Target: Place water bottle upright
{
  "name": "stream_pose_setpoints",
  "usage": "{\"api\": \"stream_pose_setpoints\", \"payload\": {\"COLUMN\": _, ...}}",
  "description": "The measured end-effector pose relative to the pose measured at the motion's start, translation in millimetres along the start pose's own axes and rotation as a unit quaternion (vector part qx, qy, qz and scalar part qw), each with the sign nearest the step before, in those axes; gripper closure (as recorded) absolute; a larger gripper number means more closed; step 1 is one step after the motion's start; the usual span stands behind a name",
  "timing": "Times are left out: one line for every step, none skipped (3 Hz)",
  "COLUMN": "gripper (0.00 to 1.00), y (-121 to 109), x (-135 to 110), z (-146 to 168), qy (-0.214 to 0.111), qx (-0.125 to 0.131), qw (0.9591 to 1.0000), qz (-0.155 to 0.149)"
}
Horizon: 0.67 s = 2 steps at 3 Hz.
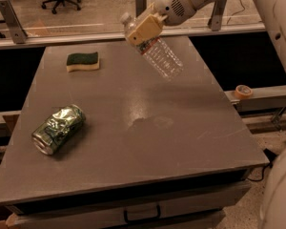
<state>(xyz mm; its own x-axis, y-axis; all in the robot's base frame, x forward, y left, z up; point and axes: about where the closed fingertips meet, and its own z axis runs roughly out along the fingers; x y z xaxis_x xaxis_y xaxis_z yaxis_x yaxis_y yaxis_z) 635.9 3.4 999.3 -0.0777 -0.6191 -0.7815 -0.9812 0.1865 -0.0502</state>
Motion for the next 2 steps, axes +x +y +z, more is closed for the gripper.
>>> {"api": "stream_pose_setpoints", "payload": {"gripper": 1.00, "y": 0.3, "x": -23.7, "z": -23.6, "qy": -0.063, "qx": -0.020, "qw": 0.9922, "qz": -0.106}}
{"api": "stream_pose_setpoints", "payload": {"gripper": 1.00, "y": -0.9, "x": -23.2, "z": -19.7, "qy": -0.060, "qx": -0.018, "qw": 0.9928, "qz": -0.103}}
